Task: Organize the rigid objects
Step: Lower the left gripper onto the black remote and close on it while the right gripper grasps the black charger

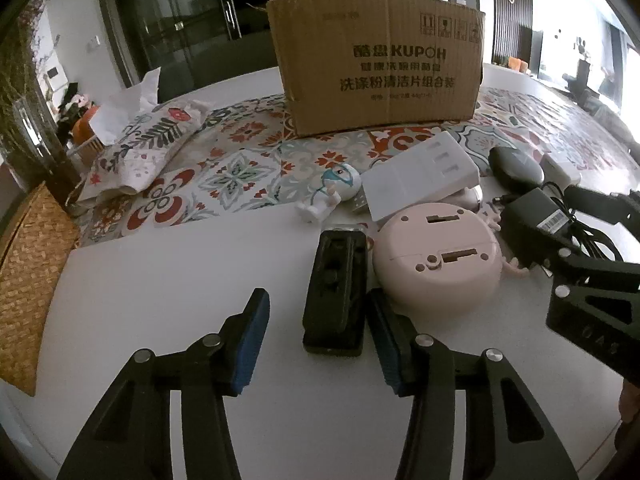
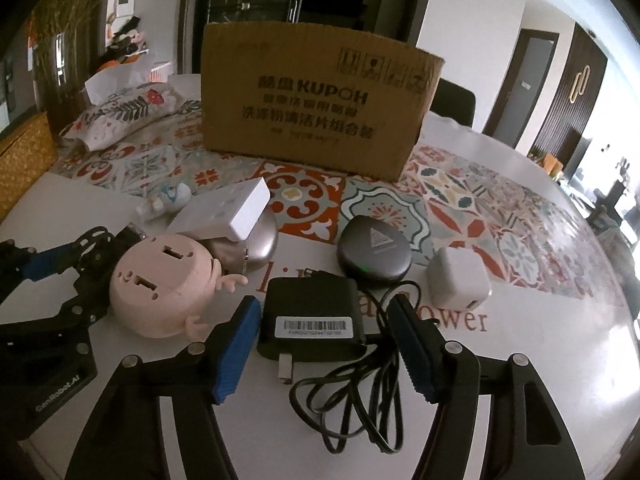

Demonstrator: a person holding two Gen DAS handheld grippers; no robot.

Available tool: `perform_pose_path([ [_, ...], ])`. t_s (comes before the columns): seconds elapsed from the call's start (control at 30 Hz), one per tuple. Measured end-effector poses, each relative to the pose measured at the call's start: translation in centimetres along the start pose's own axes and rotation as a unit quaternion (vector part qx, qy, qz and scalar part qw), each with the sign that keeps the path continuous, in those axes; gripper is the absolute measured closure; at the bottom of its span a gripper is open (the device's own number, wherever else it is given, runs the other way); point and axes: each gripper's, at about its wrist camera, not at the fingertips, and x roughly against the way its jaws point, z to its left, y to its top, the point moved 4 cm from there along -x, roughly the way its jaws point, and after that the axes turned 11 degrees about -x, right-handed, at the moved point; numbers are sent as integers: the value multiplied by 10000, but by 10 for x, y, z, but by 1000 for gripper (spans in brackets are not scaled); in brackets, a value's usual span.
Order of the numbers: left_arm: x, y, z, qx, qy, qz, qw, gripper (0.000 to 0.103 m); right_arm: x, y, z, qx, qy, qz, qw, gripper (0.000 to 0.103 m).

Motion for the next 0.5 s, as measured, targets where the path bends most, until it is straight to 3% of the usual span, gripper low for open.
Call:
perform_pose_path([
  [0.2,-6,4,-1,-17,-83,16,10000,60,-10,-2,-2,-144,130,198,9996,42],
  [0.3,-8,5,-2,-3,-185,-25,9998,74,-11,-1,-1,-170,206,228,9994,46],
  [0.5,-6,5,-2,11,-214,-81,9997,74,-9,-2,-2,-217,244,229,9992,46],
])
